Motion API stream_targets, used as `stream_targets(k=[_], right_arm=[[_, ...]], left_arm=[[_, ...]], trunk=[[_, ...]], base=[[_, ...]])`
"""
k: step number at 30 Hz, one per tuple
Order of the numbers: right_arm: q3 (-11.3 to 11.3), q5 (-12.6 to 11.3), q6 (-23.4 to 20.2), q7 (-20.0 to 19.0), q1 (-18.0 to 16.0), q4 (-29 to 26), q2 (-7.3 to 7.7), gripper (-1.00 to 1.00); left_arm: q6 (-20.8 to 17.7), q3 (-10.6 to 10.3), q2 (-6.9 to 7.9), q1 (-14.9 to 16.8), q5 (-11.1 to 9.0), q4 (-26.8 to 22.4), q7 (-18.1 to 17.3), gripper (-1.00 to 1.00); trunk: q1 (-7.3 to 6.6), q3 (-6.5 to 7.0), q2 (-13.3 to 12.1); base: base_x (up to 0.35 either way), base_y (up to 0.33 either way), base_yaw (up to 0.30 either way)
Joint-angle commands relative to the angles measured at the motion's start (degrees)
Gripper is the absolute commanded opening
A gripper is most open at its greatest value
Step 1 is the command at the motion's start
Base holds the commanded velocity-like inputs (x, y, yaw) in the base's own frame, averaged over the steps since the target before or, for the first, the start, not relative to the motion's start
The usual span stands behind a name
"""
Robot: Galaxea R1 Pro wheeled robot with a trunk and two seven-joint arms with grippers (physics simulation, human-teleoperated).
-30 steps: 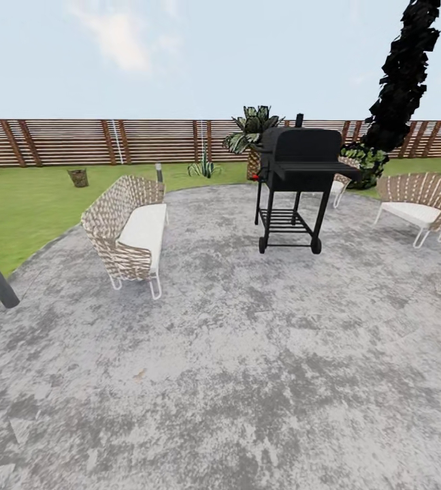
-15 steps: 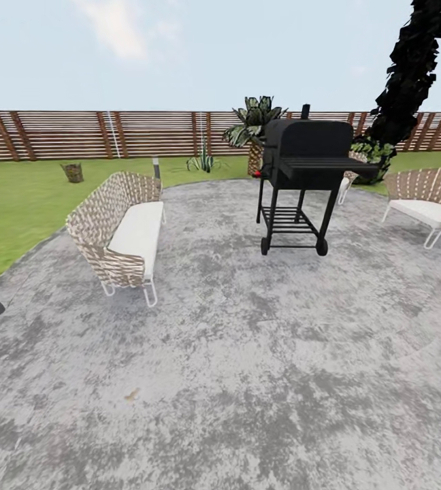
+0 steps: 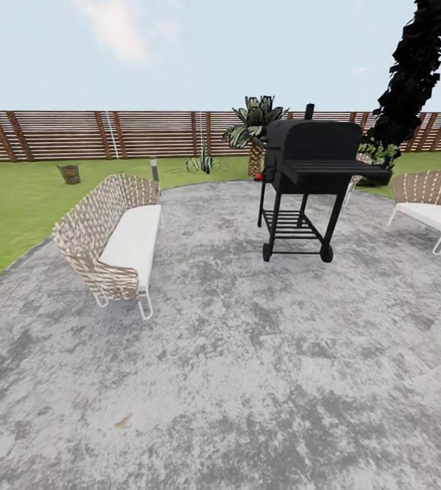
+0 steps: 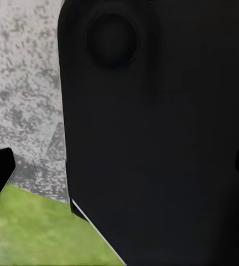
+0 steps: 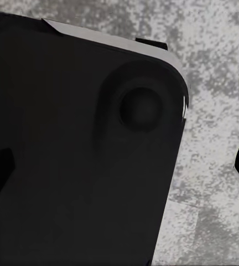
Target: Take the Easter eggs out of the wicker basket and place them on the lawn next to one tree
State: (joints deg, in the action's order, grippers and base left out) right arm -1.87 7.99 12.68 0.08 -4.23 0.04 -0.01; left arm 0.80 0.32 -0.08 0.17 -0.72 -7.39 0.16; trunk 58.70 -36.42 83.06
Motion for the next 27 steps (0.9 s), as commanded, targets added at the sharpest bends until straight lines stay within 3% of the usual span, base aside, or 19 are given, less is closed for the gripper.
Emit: stream_targets(k=[1,27], right_arm=[[-0.15,0.19,0.15,0.01,-0.03,0.04,0.01,1.0],[-0.14,0.39,0.15,0.01,-0.02,0.04,-0.15,1.0]], left_arm=[[0.08,0.03,-0.01,0.03,-0.07,0.0,0.02,1.0],[0.08,0.03,-0.01,0.01,-0.07,0.0,0.02,1.0]], trunk=[[0.03,-0.05,0.02],[0.03,-0.05,0.02]], base=[[0.339,0.0,0.0],[0.339,0.0,0.006]])
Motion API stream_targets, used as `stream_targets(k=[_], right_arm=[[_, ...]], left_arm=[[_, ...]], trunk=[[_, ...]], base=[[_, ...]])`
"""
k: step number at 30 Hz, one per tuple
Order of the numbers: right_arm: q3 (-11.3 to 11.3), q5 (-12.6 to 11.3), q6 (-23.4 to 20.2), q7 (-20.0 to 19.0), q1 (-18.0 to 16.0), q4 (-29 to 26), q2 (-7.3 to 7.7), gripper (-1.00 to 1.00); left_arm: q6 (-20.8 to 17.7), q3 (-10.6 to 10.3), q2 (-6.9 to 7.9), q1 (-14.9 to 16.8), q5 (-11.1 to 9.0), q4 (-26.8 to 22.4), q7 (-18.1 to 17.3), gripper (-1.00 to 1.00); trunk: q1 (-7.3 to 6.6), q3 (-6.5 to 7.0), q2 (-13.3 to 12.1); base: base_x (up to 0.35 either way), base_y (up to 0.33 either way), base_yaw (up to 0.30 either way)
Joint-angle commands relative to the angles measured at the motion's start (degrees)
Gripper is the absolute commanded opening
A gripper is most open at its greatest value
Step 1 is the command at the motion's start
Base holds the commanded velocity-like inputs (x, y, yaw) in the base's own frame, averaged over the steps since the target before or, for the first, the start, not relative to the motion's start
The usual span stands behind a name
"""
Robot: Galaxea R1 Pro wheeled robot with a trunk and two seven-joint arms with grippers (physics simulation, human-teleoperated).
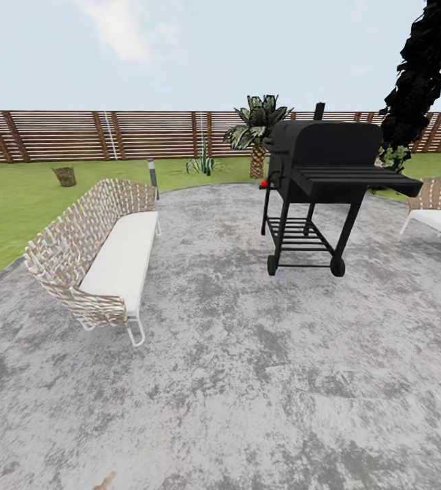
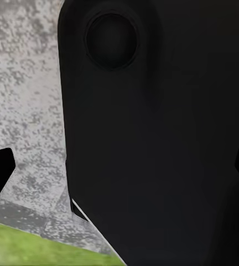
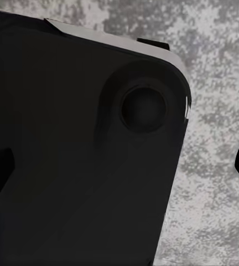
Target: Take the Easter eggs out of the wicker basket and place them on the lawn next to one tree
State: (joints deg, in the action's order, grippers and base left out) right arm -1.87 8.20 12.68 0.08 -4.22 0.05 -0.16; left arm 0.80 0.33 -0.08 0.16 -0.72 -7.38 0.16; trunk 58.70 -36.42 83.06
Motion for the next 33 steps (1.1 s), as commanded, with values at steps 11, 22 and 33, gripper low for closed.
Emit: stream_targets(k=[11,22,33], right_arm=[[-0.12,0.31,0.15,0.01,-0.01,0.04,0.06,1.0],[-0.16,0.32,0.15,0.01,-0.01,0.04,0.07,1.0],[-0.16,0.32,0.15,0.01,0.0,0.04,0.07,1.0]], left_arm=[[0.08,0.03,-0.01,0.02,-0.07,0.0,0.01,1.0],[0.08,0.03,-0.01,0.02,-0.07,0.0,0.02,1.0],[0.08,0.03,-0.01,0.02,-0.07,0.0,0.05,1.0]], trunk=[[0.03,-0.05,0.02],[0.03,-0.05,0.02],[0.03,-0.05,0.02]], base=[[0.339,0.0,0.115],[0.339,0.0,0.002],[0.34,0.0,0.0]])
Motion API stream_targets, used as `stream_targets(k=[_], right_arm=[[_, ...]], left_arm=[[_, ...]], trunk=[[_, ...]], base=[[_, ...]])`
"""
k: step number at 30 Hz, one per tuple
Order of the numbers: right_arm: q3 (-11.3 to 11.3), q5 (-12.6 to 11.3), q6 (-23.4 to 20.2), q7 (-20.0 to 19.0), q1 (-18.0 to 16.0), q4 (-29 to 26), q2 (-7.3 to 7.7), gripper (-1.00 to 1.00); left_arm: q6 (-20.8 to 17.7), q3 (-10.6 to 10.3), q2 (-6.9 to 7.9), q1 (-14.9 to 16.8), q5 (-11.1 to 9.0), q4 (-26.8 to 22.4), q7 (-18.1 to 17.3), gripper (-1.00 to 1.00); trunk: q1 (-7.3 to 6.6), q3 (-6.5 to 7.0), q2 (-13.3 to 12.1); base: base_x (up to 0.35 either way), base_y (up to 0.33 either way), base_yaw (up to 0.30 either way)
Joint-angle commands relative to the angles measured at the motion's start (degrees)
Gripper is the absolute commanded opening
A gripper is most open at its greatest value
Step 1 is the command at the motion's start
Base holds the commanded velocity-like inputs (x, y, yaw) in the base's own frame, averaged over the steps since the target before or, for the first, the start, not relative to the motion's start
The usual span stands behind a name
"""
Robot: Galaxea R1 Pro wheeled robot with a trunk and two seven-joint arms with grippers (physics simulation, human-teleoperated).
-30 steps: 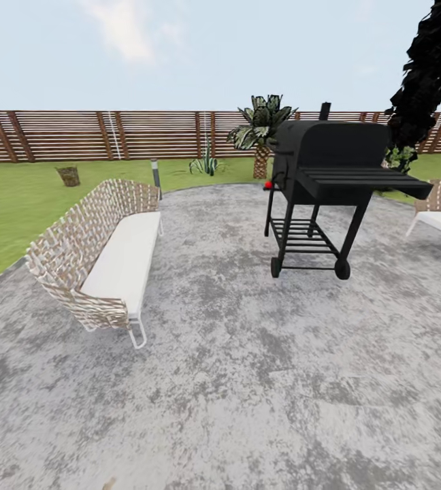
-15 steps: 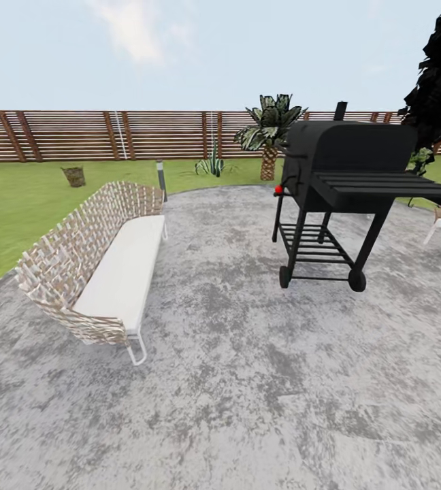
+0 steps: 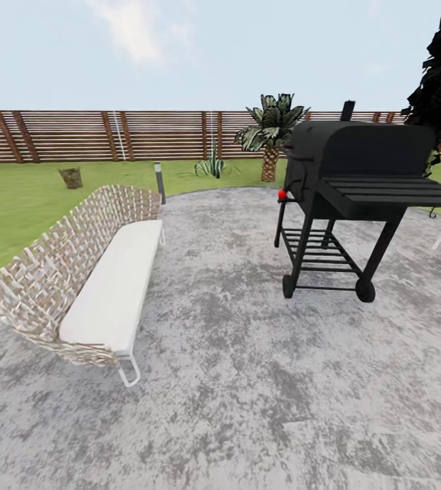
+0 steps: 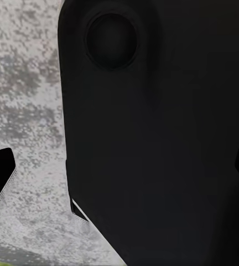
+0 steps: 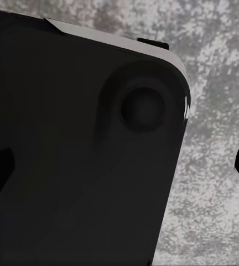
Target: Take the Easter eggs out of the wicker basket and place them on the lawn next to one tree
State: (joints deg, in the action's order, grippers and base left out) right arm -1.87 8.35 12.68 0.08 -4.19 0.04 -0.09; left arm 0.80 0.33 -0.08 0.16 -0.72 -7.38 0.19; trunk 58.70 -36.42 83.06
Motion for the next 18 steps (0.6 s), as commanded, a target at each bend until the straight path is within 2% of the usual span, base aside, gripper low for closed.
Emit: stream_targets(k=[1,18], right_arm=[[-0.15,0.17,0.16,0.01,-0.03,0.04,0.0,1.0],[-0.15,0.24,0.16,0.01,-0.04,0.04,0.0,1.0]], left_arm=[[0.08,0.03,-0.01,0.02,-0.07,0.0,0.01,1.0],[0.08,0.03,-0.01,0.02,-0.07,0.0,0.01,1.0]], trunk=[[0.03,-0.05,0.02],[0.03,-0.05,0.02]], base=[[0.34,0.0,0.0],[0.34,0.0,0.0]])
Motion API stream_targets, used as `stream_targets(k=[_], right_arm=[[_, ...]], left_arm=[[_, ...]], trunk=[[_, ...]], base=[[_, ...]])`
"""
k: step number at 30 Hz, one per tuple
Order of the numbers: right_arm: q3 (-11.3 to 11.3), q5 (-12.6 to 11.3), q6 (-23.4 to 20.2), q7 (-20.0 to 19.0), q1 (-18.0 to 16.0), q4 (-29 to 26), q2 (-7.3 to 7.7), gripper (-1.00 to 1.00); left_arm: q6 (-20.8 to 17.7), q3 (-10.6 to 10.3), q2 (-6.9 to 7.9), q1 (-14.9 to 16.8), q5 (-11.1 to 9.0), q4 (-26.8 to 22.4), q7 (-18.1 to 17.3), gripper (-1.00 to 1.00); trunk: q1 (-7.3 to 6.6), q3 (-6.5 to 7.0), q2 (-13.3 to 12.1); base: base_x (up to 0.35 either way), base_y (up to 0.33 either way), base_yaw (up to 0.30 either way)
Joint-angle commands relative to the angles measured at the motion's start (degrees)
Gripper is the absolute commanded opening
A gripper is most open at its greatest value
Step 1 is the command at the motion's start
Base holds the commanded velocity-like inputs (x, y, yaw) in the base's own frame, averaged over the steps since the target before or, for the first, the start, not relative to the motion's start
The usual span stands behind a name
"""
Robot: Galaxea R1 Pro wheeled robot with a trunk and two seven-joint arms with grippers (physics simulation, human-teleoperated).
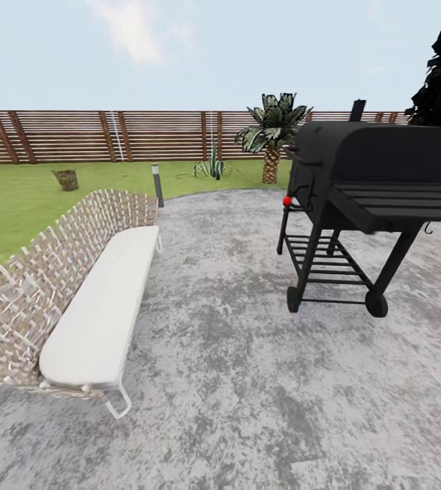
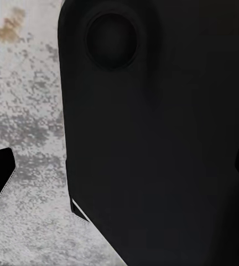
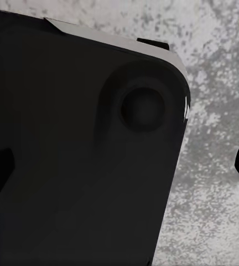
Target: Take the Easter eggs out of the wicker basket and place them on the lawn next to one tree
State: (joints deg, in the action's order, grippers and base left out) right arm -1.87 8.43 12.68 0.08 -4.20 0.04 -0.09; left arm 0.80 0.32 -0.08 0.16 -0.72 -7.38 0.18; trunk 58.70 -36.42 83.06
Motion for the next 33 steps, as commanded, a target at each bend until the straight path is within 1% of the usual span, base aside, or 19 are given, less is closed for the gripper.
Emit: stream_targets(k=[1,33], right_arm=[[-0.15,0.18,0.16,0.01,-0.04,0.04,0.02,1.0],[-0.15,0.28,0.1,0.01,-0.03,0.04,-0.08,1.0]], left_arm=[[0.08,0.03,-0.01,0.02,-0.07,0.0,0.01,1.0],[0.08,0.03,-0.01,0.02,-0.07,0.0,0.0,1.0]], trunk=[[0.03,-0.05,0.02],[0.03,-0.05,0.02]], base=[[0.34,0.0,0.0],[0.339,0.0,0.0]])
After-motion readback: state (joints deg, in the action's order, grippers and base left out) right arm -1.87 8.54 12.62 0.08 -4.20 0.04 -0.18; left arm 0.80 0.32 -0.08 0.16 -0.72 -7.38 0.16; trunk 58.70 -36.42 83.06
